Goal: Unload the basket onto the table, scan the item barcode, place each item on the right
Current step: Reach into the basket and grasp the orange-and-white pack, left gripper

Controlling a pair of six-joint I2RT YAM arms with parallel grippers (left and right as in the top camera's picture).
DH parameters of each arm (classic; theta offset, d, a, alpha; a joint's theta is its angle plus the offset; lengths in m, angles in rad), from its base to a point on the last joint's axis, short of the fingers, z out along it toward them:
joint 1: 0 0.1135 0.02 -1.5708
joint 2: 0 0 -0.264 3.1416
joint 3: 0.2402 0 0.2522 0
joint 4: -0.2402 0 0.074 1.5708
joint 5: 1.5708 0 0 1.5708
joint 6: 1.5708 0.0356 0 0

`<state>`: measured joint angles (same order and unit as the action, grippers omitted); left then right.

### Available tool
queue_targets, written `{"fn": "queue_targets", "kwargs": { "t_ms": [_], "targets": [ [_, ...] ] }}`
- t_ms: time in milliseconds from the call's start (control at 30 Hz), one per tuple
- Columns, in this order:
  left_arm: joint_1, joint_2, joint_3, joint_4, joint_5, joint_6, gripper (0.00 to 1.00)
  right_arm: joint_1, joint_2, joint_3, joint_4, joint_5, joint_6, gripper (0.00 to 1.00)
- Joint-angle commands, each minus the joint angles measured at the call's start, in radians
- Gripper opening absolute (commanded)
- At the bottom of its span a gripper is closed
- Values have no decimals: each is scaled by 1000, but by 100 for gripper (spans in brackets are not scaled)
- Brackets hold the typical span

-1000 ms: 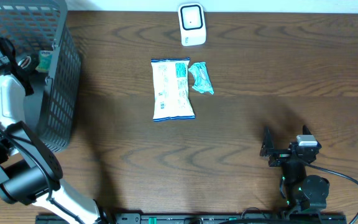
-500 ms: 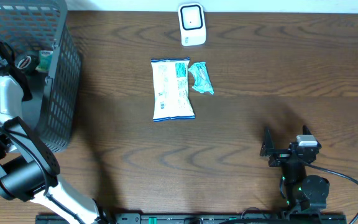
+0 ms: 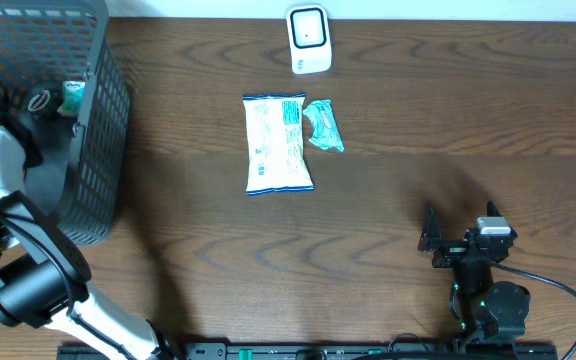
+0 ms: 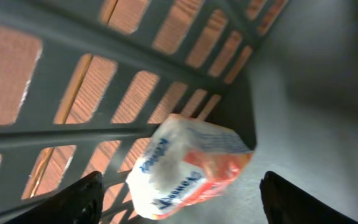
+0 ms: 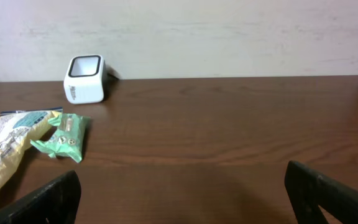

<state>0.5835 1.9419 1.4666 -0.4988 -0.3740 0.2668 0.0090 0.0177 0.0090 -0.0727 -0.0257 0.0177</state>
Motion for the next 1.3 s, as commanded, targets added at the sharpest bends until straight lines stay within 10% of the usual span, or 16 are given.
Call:
{"fn": "queue_targets", "kwargs": {
  "t_ms": [0, 600, 967, 1267],
  "targets": [
    [28, 16, 9, -6, 89, 7, 77, -6, -4, -3, -2, 5, 11, 99],
    [29, 98, 9, 2, 130, 32, 66, -6, -4, -3, -2, 5, 11, 99],
    [27, 97, 9, 2, 131, 32, 8, -6, -4, -3, -2, 5, 11, 99],
    [-42, -84, 10, 10, 132, -61, 7, -6, -4, -3, -2, 5, 11, 99]
  ]
}}
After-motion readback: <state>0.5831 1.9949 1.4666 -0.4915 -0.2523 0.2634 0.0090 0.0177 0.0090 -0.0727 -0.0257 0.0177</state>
